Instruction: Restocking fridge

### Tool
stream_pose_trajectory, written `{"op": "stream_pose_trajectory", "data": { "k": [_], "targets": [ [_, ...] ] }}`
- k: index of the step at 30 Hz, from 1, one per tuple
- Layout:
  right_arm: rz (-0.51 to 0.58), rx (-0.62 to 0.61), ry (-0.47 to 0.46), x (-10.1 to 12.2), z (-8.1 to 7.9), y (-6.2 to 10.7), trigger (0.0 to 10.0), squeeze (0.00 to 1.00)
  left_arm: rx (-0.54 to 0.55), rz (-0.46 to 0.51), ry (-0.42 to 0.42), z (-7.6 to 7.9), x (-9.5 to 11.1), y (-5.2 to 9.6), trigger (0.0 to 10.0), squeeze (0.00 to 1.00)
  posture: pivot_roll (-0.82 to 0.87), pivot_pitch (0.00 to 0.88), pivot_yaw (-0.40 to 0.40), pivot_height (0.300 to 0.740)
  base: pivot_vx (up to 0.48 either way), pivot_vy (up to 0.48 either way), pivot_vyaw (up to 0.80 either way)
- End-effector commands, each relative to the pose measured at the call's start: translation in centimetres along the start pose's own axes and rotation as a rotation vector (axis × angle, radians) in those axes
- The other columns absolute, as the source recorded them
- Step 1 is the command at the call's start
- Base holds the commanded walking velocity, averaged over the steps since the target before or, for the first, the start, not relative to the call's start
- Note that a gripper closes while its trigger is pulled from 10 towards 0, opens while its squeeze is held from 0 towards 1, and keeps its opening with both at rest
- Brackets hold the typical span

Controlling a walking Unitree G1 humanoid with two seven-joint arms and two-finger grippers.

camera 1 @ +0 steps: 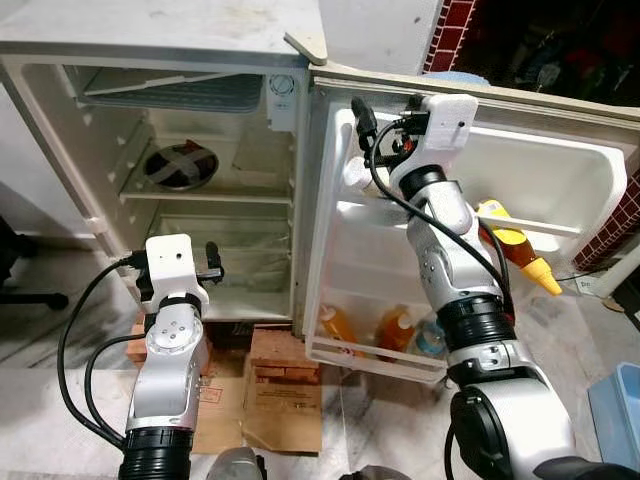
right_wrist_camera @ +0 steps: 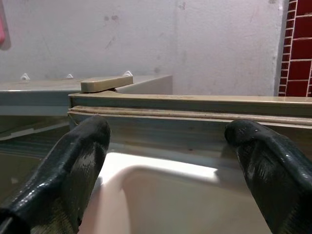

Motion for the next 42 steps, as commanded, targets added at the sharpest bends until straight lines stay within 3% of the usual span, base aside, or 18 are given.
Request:
{"op": "stream_pose_trajectory", "data": {
  "k": [1, 7, 13, 15, 19, 20, 23, 24, 26, 35, 42],
  "targets": [
    [0.071, -0.041, 0.001, 2.2, 1.3, -0.6, 10.0, 1.0, 0.001, -0.011, 0.001, 0.1, -0.1, -0.1, 10.0, 0.0, 0.08, 0.0, -0.055, 0.74, 0.0, 0.0, 0.0],
    [0.045, -0.029, 0.044, 1.7, 1.9, 0.5, 10.0, 1.0, 0.011, -0.01, 0.003, 0.0, -0.1, -0.1, 10.0, 0.0, 0.08, 0.0, -0.056, 0.74, 0.0, 0.0, 0.0],
    [-0.007, -0.03, 0.149, 0.3, 2.7, 2.2, 10.0, 1.0, 0.004, -0.009, -0.002, 0.1, 0.0, -0.2, 10.0, 0.0, 0.07, 0.0, -0.051, 0.74, 0.0, 0.0, 0.0],
    [-0.035, -0.073, 0.254, -0.3, 3.8, 3.2, 10.0, 0.8, -0.01, -0.006, -0.012, 0.2, 0.0, -0.2, 10.0, 0.0, 0.07, 0.0, -0.05, 0.74, 0.0, 0.0, 0.0],
    [-0.084, -0.142, 0.3, -1.0, 5.2, 4.1, 10.0, 0.73, -0.044, -0.014, -0.04, 0.5, 0.0, -0.2, 10.0, 0.0, 0.07, 0.0, -0.05, 0.74, 0.0, 0.0, 0.0],
    [-0.098, -0.162, 0.311, -1.2, 5.6, 4.3, 10.0, 0.56, -0.053, -0.018, -0.062, 0.6, -0.1, -0.1, 10.0, 0.0, 0.07, 0.0, -0.05, 0.74, 0.0, 0.0, 0.0],
    [-0.127, -0.197, 0.336, -1.7, 6.5, 5.1, 10.0, 0.5, -0.082, -0.01, -0.092, 0.8, -0.1, 0.0, 10.0, 0.0, 0.06, 0.0, -0.05, 0.74, 0.0, 0.0, 0.0],
    [-0.127, -0.194, 0.341, -1.7, 6.5, 5.4, 10.0, 0.38, -0.098, -0.006, -0.102, 0.8, -0.1, 0.1, 10.0, 0.0, 0.06, 0.0, -0.05, 0.74, 0.0, 0.0, 0.0],
    [-0.108, -0.164, 0.329, -1.5, 6.4, 6.0, 10.0, 0.0, -0.127, 0.006, -0.108, 1.0, 0.0, 0.2, 10.0, 0.0, 0.06, 0.0, -0.048, 0.74, 0.0, 0.0, 0.0],
    [-0.093, -0.091, 0.196, -1.3, 6.5, 7.5, 10.0, 0.0, -0.217, 0.094, -0.12, 2.0, 1.2, 0.6, 10.0, 0.0, 0.05, 0.0, -0.043, 0.74, 0.0, 0.0, 0.0],
    [-0.084, -0.064, 0.177, -1.0, 5.9, 7.5, 10.0, 0.0, -0.238, 0.106, -0.131, 2.1, 1.2, 0.7, 10.0, 0.0, 0.06, 0.0, -0.045, 0.74, 0.0, 0.0, 0.0]
  ]
}}
Point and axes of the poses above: a point about 5 cm out from each wrist's last joint towards the gripper, its own y axis pointing back from the gripper into the wrist, its own x axis along the axis of the wrist's last joint, z = x × y, the point moved 1 cm from there along -y, pointing out of the wrist towards the gripper, and after that the axes turned 11 degrees about y, right-handed, at the moved point
